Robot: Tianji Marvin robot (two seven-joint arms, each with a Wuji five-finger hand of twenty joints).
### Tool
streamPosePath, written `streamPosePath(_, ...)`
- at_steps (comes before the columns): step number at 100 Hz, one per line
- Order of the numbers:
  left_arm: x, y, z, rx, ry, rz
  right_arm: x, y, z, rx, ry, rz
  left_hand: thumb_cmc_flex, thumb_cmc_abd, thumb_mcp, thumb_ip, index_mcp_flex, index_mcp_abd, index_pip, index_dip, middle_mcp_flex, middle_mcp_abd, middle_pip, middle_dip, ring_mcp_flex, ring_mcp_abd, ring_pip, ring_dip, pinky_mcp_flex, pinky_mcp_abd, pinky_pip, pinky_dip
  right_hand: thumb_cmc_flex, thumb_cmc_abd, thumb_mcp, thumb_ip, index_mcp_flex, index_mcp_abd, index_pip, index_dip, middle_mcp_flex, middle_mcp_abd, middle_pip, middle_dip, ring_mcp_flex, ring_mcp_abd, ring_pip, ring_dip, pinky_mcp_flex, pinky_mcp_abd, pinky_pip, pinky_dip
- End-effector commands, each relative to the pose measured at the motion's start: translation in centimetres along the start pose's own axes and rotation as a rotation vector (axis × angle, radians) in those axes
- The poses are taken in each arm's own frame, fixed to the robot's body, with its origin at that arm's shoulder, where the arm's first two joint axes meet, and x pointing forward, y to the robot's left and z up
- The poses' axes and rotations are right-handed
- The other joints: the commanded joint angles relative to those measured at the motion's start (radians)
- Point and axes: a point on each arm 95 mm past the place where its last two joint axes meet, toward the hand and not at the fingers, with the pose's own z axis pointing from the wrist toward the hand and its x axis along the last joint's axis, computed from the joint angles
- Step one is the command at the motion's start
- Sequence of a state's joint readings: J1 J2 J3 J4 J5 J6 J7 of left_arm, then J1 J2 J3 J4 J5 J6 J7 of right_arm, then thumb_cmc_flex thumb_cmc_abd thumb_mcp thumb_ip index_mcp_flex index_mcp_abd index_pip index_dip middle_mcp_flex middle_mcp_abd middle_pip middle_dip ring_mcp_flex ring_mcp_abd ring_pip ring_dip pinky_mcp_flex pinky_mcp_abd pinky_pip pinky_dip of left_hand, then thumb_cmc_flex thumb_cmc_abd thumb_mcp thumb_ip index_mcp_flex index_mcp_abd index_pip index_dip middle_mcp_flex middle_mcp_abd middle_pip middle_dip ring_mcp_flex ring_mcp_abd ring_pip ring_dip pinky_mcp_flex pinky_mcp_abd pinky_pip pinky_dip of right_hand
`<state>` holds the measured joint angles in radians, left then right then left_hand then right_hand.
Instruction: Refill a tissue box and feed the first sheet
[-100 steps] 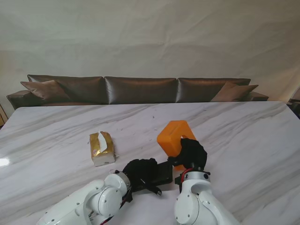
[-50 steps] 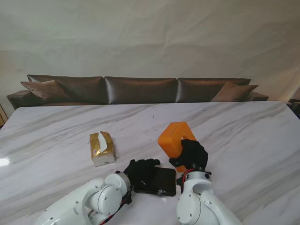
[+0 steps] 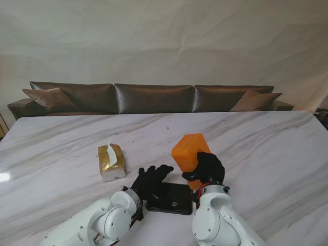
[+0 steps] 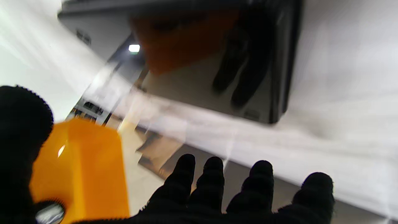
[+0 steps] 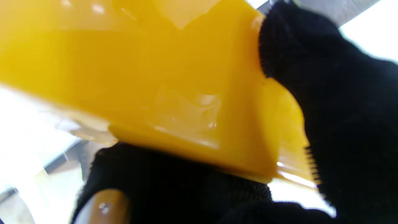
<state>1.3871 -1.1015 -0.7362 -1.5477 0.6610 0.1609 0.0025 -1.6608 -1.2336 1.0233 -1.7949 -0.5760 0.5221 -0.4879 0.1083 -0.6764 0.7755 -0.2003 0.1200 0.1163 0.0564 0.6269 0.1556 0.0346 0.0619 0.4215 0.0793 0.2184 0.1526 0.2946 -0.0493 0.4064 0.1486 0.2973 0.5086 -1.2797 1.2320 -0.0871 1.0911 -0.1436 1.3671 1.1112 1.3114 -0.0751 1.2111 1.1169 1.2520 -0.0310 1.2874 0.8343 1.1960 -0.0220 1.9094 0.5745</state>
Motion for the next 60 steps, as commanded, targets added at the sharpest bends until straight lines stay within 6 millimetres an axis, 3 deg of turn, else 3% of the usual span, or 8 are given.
streamPosePath(1,1.0,-0.5,0.4,0.061,0.037,-0.014,0.4,-0.5,0.4,0.015,-0.014,0.032,0.017,0.015,-0.021,-0.022,-0.011,0.018,0.023,0.016,-0.03,-0.006,0.019,0.037,-0.002,-0.015,0.053,0.031,0.009,-0.017,0.512,0.036,0.088,0.137,0.312,0.069,-0.001,0.066,0.019,0.028,0.085,0.106,0.073,0.025,0.063,-0.002,0.383,0.056,0.017,-0.162,0.155,0.003)
streamPosePath(20,1.9,-1.0,0.6,0.206,0.084,-0.024,0.8,-1.3,0.9,0.042,-0.065,0.144,0.067,0.018,-0.056,-0.014,-0.002,0.017,0.082,0.103,0.012,0.003,0.099,0.022,0.033,-0.02,0.161,0.073,0.03,-0.059,0.601,0.081,0.084,0.148,0.295,0.059,-0.005,0.05,0.008,0.032,0.078,0.1,0.057,0.027,0.062,0.013,0.361,0.045,0.013,-0.146,0.137,-0.007)
streamPosePath(60,2.3,-0.5,0.6,0.272,0.088,-0.051,3.1,-2.0,0.7,0.102,-0.147,0.452,0.215,0.089,-0.226,0.047,0.018,0.042,0.215,-0.075,0.051,0.037,0.244,-0.096,0.086,-0.035,0.198,0.086,0.05,-0.065,0.644,0.105,0.063,0.189,0.215,0.007,-0.006,-0.029,-0.041,0.017,0.073,0.07,-0.04,0.008,0.062,0.057,0.261,-0.005,-0.002,-0.084,0.063,-0.045)
